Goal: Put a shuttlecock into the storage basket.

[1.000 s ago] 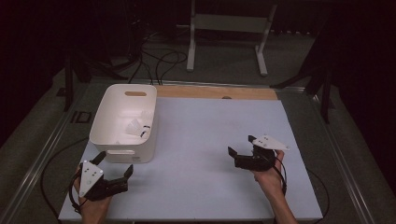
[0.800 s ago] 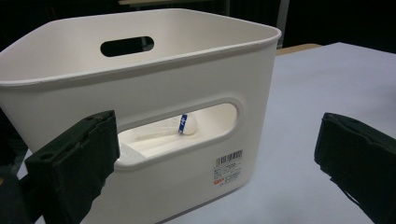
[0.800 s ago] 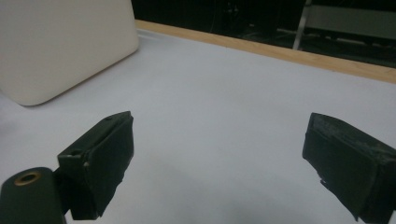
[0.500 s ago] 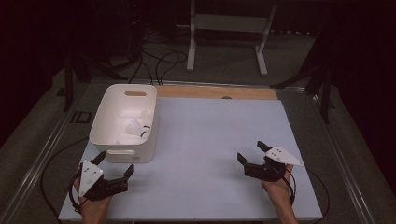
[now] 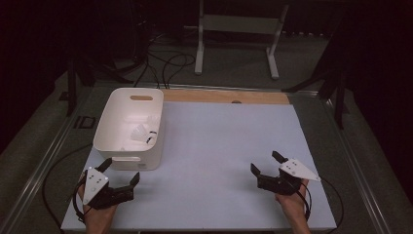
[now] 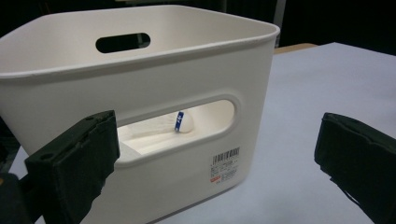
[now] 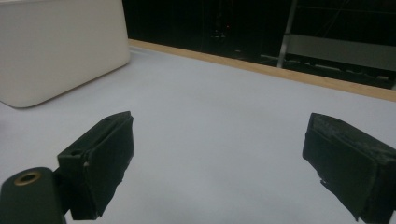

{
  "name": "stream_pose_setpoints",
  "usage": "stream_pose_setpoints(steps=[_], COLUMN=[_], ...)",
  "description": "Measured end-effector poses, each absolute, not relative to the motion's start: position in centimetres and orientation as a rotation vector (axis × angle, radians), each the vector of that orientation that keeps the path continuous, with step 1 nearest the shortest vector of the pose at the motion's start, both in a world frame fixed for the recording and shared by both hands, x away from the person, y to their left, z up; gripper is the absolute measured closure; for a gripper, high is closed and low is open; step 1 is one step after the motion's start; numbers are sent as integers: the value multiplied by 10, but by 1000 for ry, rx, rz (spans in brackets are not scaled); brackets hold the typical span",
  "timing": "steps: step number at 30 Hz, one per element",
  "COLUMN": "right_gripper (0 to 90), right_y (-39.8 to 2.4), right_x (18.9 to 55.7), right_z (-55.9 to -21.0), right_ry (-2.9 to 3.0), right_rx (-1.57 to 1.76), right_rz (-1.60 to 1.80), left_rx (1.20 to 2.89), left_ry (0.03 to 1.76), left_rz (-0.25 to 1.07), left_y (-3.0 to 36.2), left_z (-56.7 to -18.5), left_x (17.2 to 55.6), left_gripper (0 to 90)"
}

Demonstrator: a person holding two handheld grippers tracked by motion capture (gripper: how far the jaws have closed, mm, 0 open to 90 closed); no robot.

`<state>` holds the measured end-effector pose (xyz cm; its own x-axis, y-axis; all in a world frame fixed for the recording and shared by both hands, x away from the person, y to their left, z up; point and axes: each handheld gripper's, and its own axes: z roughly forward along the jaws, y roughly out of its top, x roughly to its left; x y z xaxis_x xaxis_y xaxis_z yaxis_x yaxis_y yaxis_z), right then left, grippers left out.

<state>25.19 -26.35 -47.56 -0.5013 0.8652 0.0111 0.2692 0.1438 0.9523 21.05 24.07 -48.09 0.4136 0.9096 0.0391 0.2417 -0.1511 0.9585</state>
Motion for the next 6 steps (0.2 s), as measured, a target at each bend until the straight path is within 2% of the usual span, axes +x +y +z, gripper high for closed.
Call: stream_pose_setpoints(steps=[6], right_gripper=[89], right_y=[-265], right_x=[252], right_z=[-477], right_ry=[1859], right_rx=[1084], right_rz=[1365], left_rx=[1646], left_ry=[1031], left_rz=[819], left_y=[240], left_z=[-481], left_x=[211], left_gripper=[5])
